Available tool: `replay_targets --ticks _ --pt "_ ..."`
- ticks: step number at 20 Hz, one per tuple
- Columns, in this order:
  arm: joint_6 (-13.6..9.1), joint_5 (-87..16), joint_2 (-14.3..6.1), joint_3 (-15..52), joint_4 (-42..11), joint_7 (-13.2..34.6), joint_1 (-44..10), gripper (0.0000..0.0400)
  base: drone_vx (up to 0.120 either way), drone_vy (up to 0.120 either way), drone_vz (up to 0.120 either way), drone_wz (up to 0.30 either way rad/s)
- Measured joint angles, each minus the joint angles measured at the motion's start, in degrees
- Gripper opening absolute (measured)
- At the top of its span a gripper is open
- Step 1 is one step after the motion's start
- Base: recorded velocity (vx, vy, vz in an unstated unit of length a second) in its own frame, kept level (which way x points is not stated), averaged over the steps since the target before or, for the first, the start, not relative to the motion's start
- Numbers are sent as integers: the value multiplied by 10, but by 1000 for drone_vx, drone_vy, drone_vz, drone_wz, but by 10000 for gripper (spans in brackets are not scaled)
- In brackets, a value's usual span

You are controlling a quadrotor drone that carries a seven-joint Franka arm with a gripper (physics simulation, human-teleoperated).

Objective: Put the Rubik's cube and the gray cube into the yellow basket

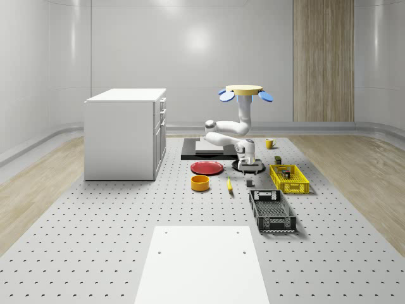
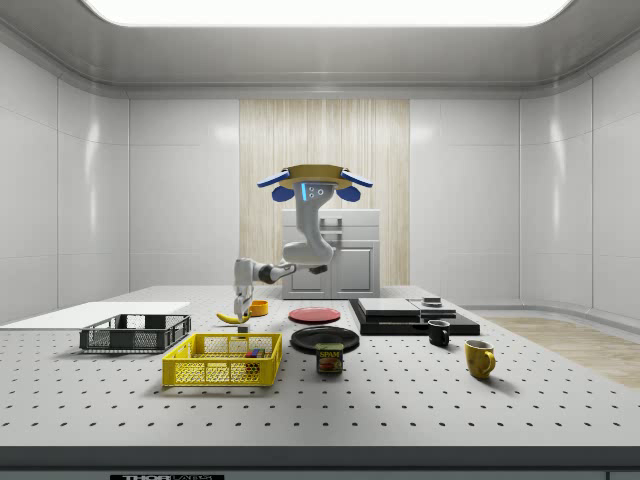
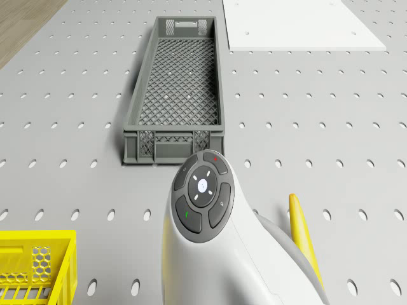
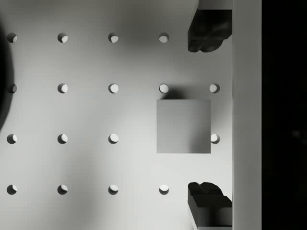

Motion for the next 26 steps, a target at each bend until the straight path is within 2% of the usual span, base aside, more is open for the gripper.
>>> replay_targets --ticks 8,17,19,21,26 --pt "20 -47 5 -50 21 -10 -3 400 0 0 0 0" --pt "30 -81 15 -84 40 -20 -2 400 0 0 0 0" --pt "30 -84 17 -87 41 -22 0 341 0 0 0 0" --pt "29 -86 19 -89 42 -24 1 305 0 0 0 0" --pt "26 -90 24 -91 43 -27 4 266 0 0 0 0"
